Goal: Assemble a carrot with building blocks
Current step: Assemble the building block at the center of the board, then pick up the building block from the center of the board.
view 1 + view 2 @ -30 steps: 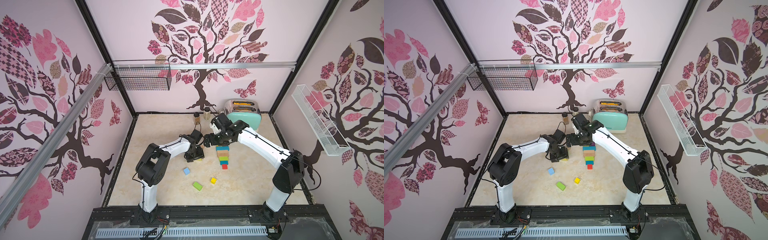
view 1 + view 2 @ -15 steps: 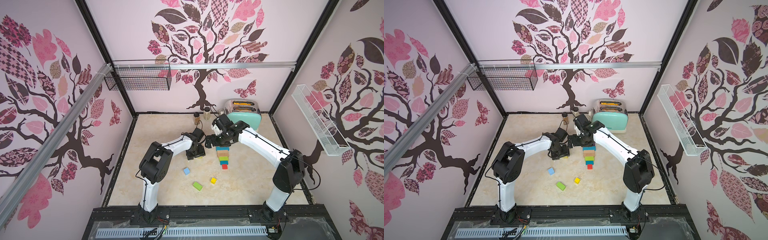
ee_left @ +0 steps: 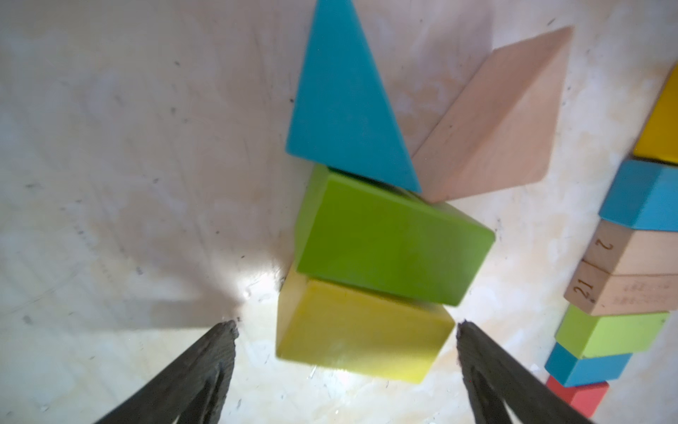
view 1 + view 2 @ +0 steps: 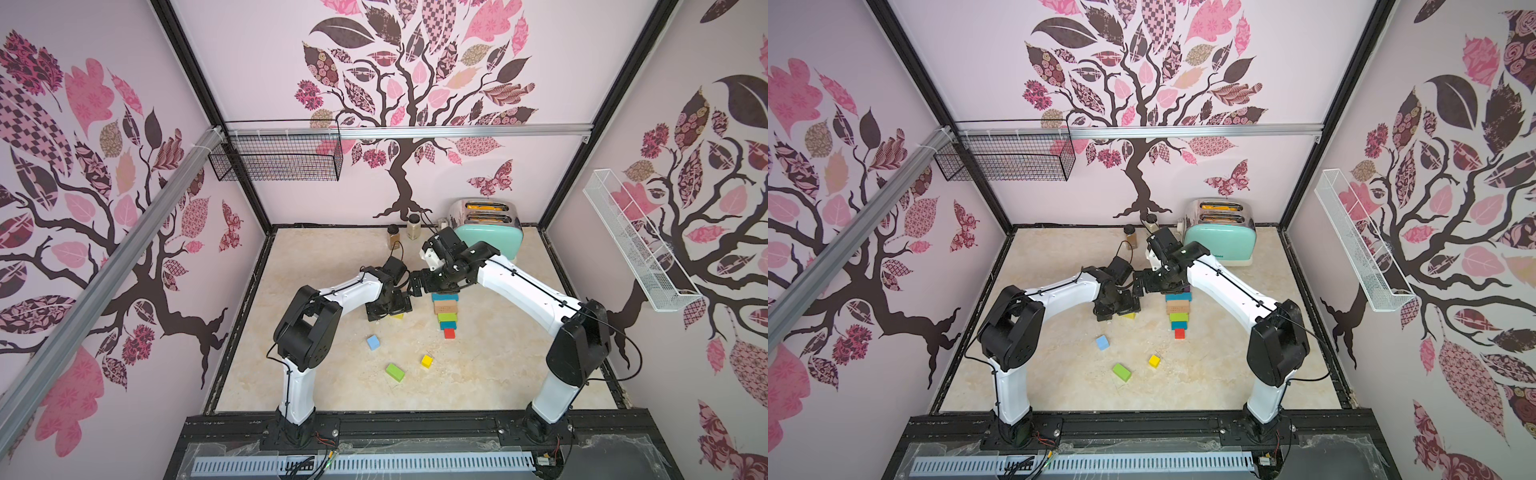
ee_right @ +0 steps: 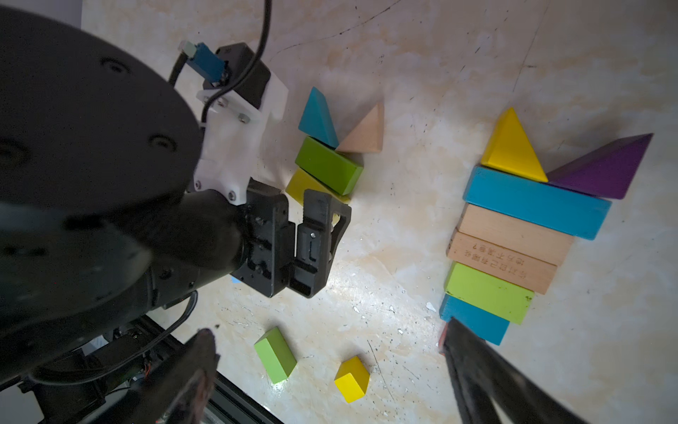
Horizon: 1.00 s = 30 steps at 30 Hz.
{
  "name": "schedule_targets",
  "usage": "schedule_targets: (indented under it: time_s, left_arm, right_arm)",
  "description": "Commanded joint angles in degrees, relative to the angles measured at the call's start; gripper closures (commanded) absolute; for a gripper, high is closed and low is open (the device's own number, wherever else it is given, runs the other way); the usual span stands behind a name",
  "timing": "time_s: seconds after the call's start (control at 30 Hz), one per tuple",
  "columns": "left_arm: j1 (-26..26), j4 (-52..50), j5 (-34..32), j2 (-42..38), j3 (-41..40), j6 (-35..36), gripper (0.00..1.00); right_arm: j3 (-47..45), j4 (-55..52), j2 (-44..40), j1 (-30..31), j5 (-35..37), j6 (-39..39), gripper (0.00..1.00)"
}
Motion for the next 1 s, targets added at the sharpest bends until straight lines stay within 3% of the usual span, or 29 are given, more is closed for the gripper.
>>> schedule_targets:
  time_s: [0.0,0.13,0.27,0.47,0.57,0.97]
  left_arm:
    - [1.9,1.4,-2.2,-8.1,-2.1,2.1,0.02]
    - [6.3,1.4,-1.6,-16.8,-7.3,3.6,0.02]
    - [10.0,0.2,-3.4,-27.9,-11.6,5.6,0.02]
    - [11.3,-3.9,-3.3,-41.3,-14.2,6.9,0.02]
    - [11.5,-3.0,-2.2,-46.6,-17.3,5.5,0.02]
    - [12.0,-3.3,1.4,-49.1,-21.8,4.6,0.02]
  right_arm:
    - [0.9,-2.8,-2.6,1.1,-2.7,-3.0,0.01]
    - [-1.5,-4.2,-2.6,6.4,-1.0,-6.1,0.02]
    - [-5.2,-2.8,-1.0,12.2,-0.2,-7.2,0.17]
    - [-10.6,2.4,3.0,20.5,1.4,-10.6,0.32]
    - [-12.1,5.0,5.3,23.6,2.2,-10.8,0.33]
    - [-12.6,8.7,12.6,28.4,4.5,-9.3,0.34]
